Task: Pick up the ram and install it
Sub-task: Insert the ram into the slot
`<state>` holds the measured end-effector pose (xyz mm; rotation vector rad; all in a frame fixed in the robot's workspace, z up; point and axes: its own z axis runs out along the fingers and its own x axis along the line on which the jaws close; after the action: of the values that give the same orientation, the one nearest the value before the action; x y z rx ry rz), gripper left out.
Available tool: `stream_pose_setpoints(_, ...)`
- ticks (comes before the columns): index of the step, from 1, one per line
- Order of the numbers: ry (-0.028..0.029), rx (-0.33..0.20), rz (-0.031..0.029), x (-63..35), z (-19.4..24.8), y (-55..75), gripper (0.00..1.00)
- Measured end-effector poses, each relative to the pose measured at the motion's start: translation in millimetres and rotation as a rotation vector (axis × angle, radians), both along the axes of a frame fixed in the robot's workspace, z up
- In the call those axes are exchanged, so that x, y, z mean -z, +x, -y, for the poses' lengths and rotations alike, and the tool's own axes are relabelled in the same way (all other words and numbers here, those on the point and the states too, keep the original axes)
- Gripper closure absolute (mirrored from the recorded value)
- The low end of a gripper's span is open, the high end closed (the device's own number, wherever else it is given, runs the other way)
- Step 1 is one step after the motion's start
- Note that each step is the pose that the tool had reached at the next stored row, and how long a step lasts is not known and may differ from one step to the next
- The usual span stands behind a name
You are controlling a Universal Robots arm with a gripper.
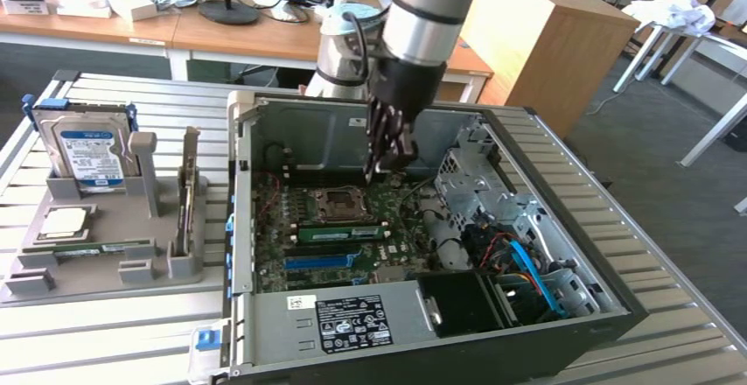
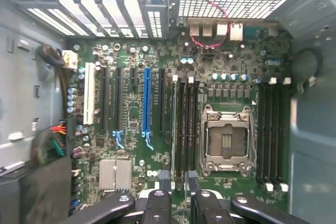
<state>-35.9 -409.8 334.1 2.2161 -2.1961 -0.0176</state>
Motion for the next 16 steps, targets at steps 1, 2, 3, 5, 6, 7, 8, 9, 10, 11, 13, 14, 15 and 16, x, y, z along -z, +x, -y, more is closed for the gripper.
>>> stream_pose_setpoints(1, 0.0, 0.0, 0.0, -3.3, 0.0, 0.0, 0.75)
stream_pose_setpoints(2, 0.0, 0.0, 0.0, -6.4, 0.0, 0.0, 0.75)
stream_pose_setpoints(3, 0.0001, 0.0, 0.0001, -9.7, 0.0, 0.0, 0.75)
stream_pose_setpoints(5, 0.0, 0.0, 0.0, -16.3, 0.0, 0.0, 0.75)
stream_pose_setpoints(6, 0.0, 0.0, 0.0001, -19.7, 0.0, 0.0, 0.75)
stream_pose_setpoints(7, 0.0001, 0.0, 0.0001, -22.9, 0.0, 0.0, 0.75)
stream_pose_setpoints(8, 0.0001, 0.0, 0.0001, -26.0, 0.0, 0.0, 0.75)
stream_pose_setpoints(9, 0.0001, 0.0, 0.0001, -29.1, 0.0, 0.0, 0.75)
stream_pose_setpoints(10, -0.0001, 0.0, 0.0, -32.1, 0.0, 0.0, 0.75)
stream_pose_setpoints(11, 0.0, 0.0, 0.0, -34.6, 0.0, 0.0, 0.75)
stream_pose_setpoints(13, 0.0, 0.0, 0.0, -39.2, 0.0, 0.0, 0.75)
stream_pose_setpoints(14, 0.0001, 0.0, 0.0001, -40.5, 0.0, 0.0, 0.75)
stream_pose_setpoints(15, 0.0005, 0.0, 0.0001, -40.7, 0.0, 0.0, 0.75)
stream_pose_setpoints(16, 0.0006, 0.0, 0.0001, -40.7, 0.0, 0.0, 0.75)
